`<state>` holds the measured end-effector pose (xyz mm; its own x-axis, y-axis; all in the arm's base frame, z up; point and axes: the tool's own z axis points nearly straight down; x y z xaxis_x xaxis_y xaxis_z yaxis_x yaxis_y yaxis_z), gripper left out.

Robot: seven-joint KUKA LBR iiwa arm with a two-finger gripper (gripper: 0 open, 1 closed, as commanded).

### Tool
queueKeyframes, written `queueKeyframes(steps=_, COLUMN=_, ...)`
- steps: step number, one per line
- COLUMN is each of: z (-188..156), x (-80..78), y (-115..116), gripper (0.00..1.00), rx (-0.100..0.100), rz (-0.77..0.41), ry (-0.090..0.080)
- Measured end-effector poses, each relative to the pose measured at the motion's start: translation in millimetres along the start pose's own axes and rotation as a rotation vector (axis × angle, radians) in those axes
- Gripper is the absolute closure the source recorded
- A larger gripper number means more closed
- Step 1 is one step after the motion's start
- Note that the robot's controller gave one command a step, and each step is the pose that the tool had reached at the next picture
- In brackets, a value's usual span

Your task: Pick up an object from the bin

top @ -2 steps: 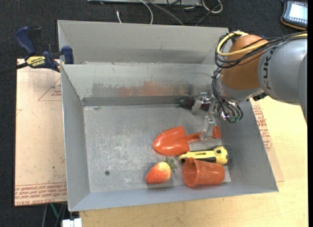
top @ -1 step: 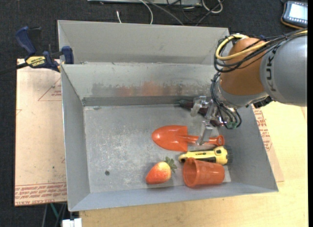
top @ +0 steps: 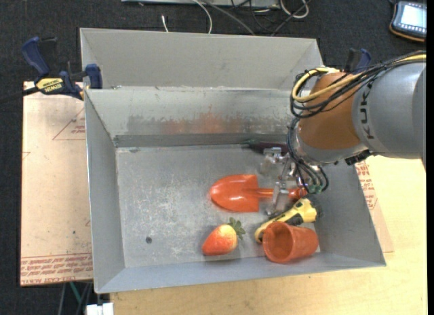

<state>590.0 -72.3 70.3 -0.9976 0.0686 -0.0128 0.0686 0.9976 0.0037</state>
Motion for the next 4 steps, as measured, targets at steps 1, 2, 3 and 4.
queueKeyframes(steps=1, z=-1.0, x=-48.7, y=111.7, gripper=1.00, rx=-0.002, rz=-0.312, ry=-0.015)
queueKeyframes(steps=2, z=-1.0, x=-48.7, y=111.5, gripper=1.00, rx=-0.001, rz=-0.312, ry=-0.015)
queueKeyframes(steps=3, z=-8.0, x=-44.9, y=111.4, gripper=1.00, rx=-0.001, rz=-0.313, ry=-0.006)
queueKeyframes(steps=4, z=-67.7, x=-2.9, y=103.7, gripper=1.00, rx=-0.001, rz=-0.619, ry=-0.010)
